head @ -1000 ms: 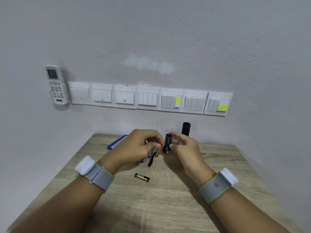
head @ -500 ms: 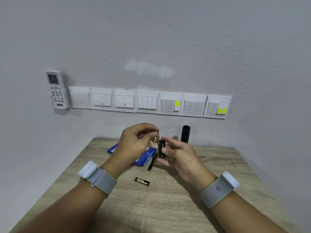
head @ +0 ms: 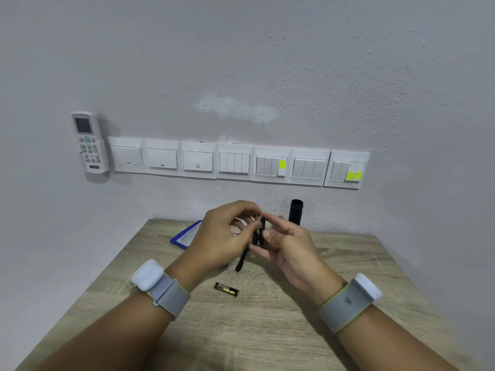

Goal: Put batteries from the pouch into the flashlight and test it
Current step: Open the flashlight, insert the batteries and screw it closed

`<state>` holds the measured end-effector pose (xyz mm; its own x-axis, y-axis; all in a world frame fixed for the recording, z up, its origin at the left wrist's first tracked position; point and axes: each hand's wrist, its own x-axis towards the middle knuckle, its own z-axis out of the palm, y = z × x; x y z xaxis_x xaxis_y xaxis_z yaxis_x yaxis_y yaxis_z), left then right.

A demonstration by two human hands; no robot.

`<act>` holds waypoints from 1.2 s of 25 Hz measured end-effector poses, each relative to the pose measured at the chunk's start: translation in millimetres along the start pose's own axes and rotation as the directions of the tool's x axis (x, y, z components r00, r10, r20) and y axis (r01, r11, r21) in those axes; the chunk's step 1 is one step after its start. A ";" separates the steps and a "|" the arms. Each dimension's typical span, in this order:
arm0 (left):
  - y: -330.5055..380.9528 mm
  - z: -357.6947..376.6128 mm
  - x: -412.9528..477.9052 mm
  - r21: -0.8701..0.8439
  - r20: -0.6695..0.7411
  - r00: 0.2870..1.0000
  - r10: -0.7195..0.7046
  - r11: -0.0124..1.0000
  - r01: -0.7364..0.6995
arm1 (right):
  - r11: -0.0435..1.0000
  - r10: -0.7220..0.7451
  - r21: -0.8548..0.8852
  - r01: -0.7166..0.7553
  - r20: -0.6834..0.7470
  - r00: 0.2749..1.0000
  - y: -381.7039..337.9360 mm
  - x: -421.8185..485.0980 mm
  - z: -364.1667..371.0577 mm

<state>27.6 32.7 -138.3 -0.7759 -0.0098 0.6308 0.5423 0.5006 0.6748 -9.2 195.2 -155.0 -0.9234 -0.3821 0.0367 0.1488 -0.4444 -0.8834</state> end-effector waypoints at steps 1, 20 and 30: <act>0.3 1.5 -0.9 0.030 0.012 1.000 0.017 0.999 -0.017 | 1.000 -0.008 -0.001 0.008 -0.001 1.000 -0.2 -0.4 0.1; -14.2 9.3 -0.1 0.323 0.073 0.991 0.115 0.937 -0.133 | 0.990 -0.030 -0.144 0.010 -0.140 0.990 -0.8 -1.9 -5.5; -20.3 11.1 -5.2 0.479 0.159 0.944 0.288 0.814 -0.329 | 0.996 -0.037 -0.083 0.026 -0.137 0.990 -5.4 -0.8 -6.8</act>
<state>17.1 32.1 -159.6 -0.6276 0.2728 0.7291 0.5422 0.8253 0.1579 -11.7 203.5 -153.5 -0.9680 -0.2507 0.0047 0.0954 -0.3855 -0.9178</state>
